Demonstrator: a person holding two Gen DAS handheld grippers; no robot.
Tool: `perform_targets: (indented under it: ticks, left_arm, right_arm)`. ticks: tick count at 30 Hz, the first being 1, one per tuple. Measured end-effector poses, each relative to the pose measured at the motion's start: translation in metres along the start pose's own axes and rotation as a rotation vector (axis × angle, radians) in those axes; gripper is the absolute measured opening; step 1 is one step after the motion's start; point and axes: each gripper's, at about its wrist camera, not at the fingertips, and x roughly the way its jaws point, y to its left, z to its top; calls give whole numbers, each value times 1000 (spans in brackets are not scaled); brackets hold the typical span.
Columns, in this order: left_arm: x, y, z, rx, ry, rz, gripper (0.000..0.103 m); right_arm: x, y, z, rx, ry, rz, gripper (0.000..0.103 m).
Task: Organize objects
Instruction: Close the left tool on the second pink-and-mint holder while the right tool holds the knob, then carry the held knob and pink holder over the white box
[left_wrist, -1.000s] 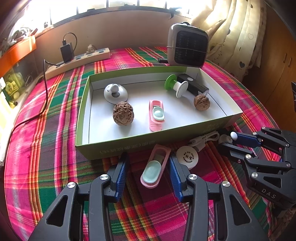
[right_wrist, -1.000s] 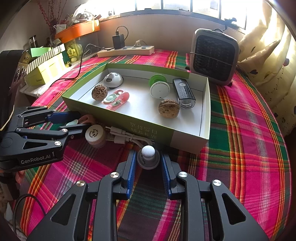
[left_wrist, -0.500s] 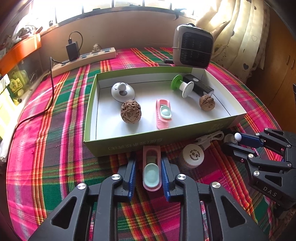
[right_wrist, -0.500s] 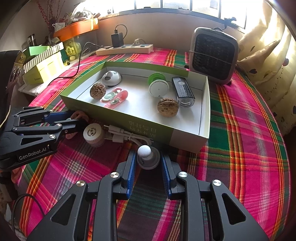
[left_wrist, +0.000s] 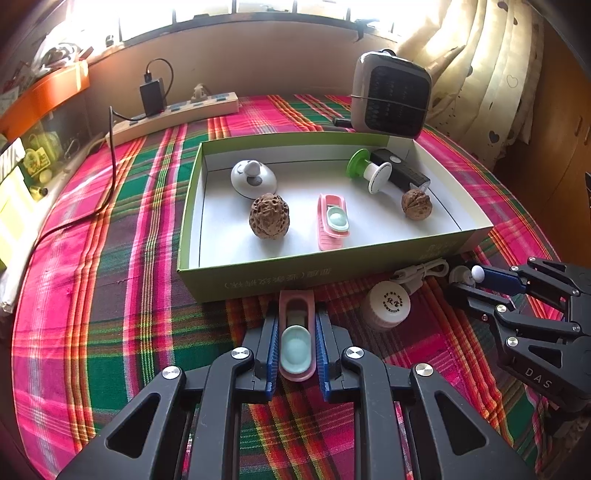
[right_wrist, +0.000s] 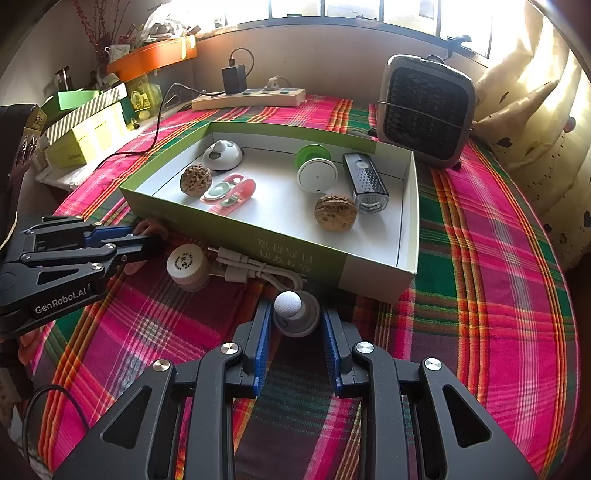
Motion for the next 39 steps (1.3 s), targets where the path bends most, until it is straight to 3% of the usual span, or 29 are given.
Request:
perform_targets:
  ticks: [39]
  left_arm:
    - [-31, 0, 9, -14, -68, -12, 16]
  right_arm:
    - [-24, -1, 10, 3, -72, 37, 27]
